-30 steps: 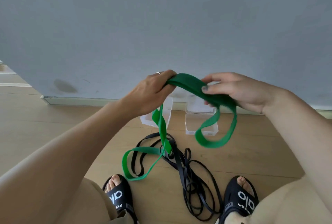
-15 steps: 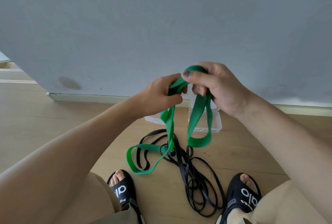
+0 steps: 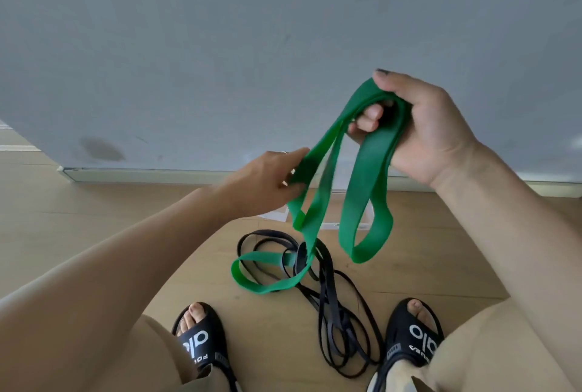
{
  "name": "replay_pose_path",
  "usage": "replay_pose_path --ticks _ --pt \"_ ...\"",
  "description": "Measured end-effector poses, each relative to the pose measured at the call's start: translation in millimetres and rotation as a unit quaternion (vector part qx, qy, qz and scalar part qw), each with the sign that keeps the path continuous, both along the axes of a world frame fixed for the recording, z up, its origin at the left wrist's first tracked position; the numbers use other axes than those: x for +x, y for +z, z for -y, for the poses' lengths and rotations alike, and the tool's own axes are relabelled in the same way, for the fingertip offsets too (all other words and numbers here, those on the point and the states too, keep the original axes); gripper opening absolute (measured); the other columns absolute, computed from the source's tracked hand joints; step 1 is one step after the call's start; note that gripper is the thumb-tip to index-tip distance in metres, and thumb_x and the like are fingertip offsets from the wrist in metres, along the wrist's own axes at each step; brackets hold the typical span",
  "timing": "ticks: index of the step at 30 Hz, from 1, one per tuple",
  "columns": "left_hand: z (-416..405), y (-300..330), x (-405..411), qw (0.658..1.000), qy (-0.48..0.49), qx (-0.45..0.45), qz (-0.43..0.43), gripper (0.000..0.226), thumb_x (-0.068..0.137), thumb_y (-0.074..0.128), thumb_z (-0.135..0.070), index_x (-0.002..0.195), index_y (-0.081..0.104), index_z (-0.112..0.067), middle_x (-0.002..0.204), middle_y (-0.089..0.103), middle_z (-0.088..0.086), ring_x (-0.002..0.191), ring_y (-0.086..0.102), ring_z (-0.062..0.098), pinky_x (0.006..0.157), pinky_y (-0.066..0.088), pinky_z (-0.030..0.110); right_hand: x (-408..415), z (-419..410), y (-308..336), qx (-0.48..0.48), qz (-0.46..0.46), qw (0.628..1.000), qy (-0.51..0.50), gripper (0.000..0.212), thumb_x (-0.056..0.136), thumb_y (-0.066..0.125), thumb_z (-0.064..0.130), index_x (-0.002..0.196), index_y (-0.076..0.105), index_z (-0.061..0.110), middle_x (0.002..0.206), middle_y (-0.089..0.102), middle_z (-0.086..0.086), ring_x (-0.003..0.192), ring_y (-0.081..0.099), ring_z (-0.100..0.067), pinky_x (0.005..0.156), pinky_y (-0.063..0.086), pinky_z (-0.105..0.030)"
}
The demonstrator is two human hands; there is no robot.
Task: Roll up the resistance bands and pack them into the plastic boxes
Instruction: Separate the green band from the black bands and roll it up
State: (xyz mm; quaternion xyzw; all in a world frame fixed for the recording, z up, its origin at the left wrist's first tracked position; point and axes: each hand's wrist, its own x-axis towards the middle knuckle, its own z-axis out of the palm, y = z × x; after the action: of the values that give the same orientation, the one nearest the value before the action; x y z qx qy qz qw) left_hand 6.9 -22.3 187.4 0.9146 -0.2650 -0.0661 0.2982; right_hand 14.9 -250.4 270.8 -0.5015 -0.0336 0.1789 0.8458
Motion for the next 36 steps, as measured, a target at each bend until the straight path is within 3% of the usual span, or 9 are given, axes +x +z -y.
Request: replay_pose_path --ticks 4,7,12,17,23,26,29,31,36 --pt "7 5 5 0.989 0.112 0.024 0.095 0.023 0.084 0.054 -0.007 0.099 0.043 -0.021 0.089 0.063 0.007 0.075 0.060 0.032 0.065 0.055 0.050 -10 -7 0 0.023 0.015 0.999 0.033 0.028 0.097 0.057 0.017 0.070 0.060 0.008 0.063 0.052 -0.007 0.067 0.058 -0.022 0.086 0.057 -0.038" --pt "13 15 4 0.985 0.129 -0.016 0.114 0.028 0.079 0.057 -0.006 0.098 0.043 -0.022 0.083 0.056 -0.004 0.075 0.055 0.029 0.061 0.049 0.039 -9 -8 5 0.072 0.021 0.997 0.011 0.031 0.100 0.054 0.013 0.071 0.060 0.005 0.063 0.053 -0.008 0.071 0.062 -0.024 0.089 0.057 -0.041" --pt "29 25 -17 0.991 0.038 -0.083 -0.095 0.039 0.076 0.046 -0.017 0.081 0.049 -0.055 0.078 0.058 -0.011 0.075 0.054 0.012 0.071 0.045 0.034 -9 -13 5 0.098 0.027 0.995 0.012 0.032 0.100 0.050 0.012 0.071 0.059 0.003 0.062 0.054 -0.009 0.073 0.065 -0.024 0.093 0.057 -0.041" --pt "24 25 -15 0.959 0.042 -0.176 -0.218 0.033 0.076 0.051 -0.016 0.109 0.056 -0.016 0.105 0.060 0.016 0.093 0.055 0.022 0.089 0.046 0.045 -10 -13 3 0.092 0.029 0.995 0.009 0.027 0.100 0.051 0.011 0.075 0.057 0.002 0.064 0.054 -0.010 0.073 0.067 -0.024 0.096 0.057 -0.041" --pt "15 30 -5 0.994 0.079 -0.072 -0.035 0.005 0.097 0.050 -0.027 0.097 0.051 -0.021 0.083 0.066 0.008 0.077 0.061 0.022 0.071 0.050 0.039 -3 3 3 0.036 0.036 0.999 -0.002 0.028 0.096 0.051 0.008 0.069 0.058 0.004 0.062 0.053 -0.009 0.070 0.064 -0.024 0.091 0.058 -0.041" --pt "2 38 0 0.988 0.113 -0.099 -0.032 0.023 0.082 0.038 -0.023 0.096 0.055 -0.016 0.077 0.071 0.004 0.070 0.063 0.012 0.062 0.047 0.027 6 22 2 -0.162 0.072 0.984 0.028 0.020 0.092 0.057 0.013 0.074 0.064 0.004 0.065 0.060 -0.009 0.069 0.061 -0.023 0.092 0.057 -0.043" --pt "-5 41 -1 0.989 0.121 -0.079 -0.015 0.022 0.082 0.036 -0.023 0.093 0.053 -0.016 0.075 0.069 0.004 0.070 0.061 0.018 0.062 0.046 0.032 14 38 -12 -0.503 0.106 0.847 0.136 0.011 0.093 0.069 0.023 0.089 0.072 0.013 0.084 0.076 -0.005 0.081 0.069 -0.023 0.084 0.053 -0.038" --pt "-1 43 -5 0.993 0.104 -0.054 -0.007 0.016 0.087 0.038 -0.022 0.095 0.051 -0.020 0.076 0.066 0.010 0.071 0.058 0.028 0.064 0.047 0.044 12 36 -24 -0.581 0.064 0.782 0.218 0.015 0.096 0.068 0.025 0.111 0.069 0.023 0.102 0.078 -0.002 0.098 0.074 -0.019 0.099 0.054 -0.040" --pt "18 47 -11 0.998 0.064 -0.017 0.018 0.009 0.094 0.048 -0.020 0.102 0.052 -0.018 0.072 0.060 0.004 0.064 0.051 0.022 0.059 0.039 0.035 2 0 -30 -0.343 0.078 0.904 0.241 0.048 0.083 0.062 0.023 0.128 0.063 0.009 0.114 0.074 -0.006 0.116 0.067 -0.019 0.110 0.047 -0.038"
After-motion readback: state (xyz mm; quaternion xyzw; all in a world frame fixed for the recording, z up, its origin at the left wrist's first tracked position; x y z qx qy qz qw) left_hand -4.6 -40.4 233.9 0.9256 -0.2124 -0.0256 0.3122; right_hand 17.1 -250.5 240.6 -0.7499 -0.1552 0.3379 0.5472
